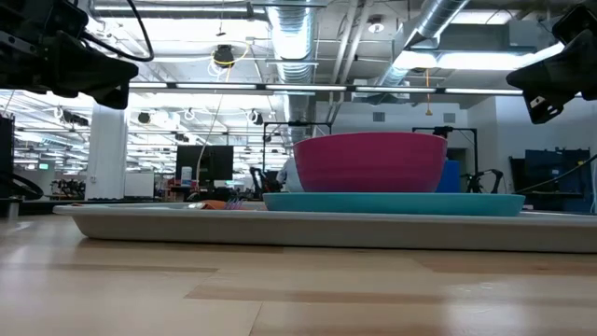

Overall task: Set up tray
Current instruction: Return to Home Position

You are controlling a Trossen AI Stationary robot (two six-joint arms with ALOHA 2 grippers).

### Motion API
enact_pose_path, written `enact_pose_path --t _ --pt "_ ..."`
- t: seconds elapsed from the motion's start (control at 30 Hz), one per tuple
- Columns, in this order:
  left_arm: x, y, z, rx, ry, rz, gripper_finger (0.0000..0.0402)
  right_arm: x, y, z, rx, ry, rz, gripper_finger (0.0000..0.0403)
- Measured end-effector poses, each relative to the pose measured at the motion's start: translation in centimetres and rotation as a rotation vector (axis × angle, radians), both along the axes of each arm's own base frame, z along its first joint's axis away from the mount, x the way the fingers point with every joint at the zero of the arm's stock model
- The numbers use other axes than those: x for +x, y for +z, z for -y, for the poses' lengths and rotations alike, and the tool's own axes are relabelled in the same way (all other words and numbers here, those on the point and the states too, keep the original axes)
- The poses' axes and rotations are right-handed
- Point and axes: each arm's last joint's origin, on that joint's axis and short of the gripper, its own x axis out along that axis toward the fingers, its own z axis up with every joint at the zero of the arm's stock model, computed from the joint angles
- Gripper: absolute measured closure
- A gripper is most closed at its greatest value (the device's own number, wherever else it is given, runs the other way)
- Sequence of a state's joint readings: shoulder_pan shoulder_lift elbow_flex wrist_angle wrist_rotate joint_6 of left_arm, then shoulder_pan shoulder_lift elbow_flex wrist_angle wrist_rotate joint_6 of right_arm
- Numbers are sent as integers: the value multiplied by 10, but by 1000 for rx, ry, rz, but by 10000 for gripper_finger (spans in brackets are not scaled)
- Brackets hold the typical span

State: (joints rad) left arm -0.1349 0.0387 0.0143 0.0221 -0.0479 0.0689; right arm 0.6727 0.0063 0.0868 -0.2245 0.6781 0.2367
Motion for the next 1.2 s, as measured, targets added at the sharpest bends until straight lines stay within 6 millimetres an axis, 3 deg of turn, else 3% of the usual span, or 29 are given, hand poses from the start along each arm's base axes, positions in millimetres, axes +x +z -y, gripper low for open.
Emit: enact_pose_path --t 1.2 --pt "0 0 0 -27 0 -4 401 0 0 0 0 0 0 403"
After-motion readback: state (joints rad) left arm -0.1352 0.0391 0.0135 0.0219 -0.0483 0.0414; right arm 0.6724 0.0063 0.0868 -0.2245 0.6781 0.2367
